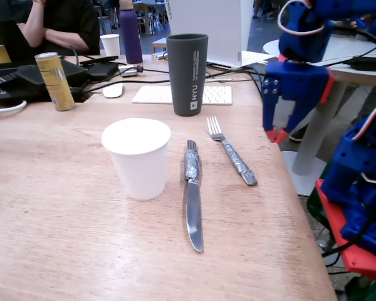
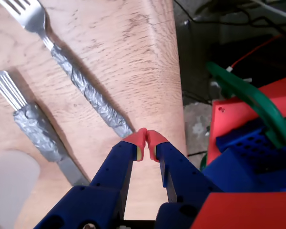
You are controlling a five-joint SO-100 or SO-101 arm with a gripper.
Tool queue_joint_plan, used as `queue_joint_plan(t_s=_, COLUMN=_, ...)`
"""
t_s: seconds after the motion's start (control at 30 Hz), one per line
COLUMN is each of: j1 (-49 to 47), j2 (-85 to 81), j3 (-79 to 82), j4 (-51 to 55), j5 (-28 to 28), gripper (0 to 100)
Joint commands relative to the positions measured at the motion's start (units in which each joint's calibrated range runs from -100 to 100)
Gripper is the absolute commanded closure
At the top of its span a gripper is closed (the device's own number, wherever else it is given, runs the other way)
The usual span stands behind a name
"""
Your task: Grab the fork and place it in gray glass
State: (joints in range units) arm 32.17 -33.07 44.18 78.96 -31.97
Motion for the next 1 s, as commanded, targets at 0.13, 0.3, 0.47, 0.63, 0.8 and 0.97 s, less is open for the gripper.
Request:
queue_joint_plan(t_s=0.13, j1=3.5, j2=1.3, j3=-1.5, j4=-11.9, j5=8.4, gripper=100)
queue_joint_plan(t_s=0.3, j1=6.1, j2=7.2, j3=-1.8, j4=-15.6, j5=14.5, gripper=100)
queue_joint_plan(t_s=0.47, j1=6.1, j2=7.3, j3=-2.4, j4=-15.7, j5=14.6, gripper=100)
queue_joint_plan(t_s=0.63, j1=4.4, j2=7.3, j3=-2.4, j4=-15.7, j5=20.0, gripper=100)
queue_joint_plan(t_s=0.8, j1=3.9, j2=7.1, j3=-2.4, j4=-15.7, j5=20.4, gripper=100)
queue_joint_plan(t_s=0.97, j1=4.0, j2=6.5, j3=-2.2, j4=-15.6, j5=20.4, gripper=100)
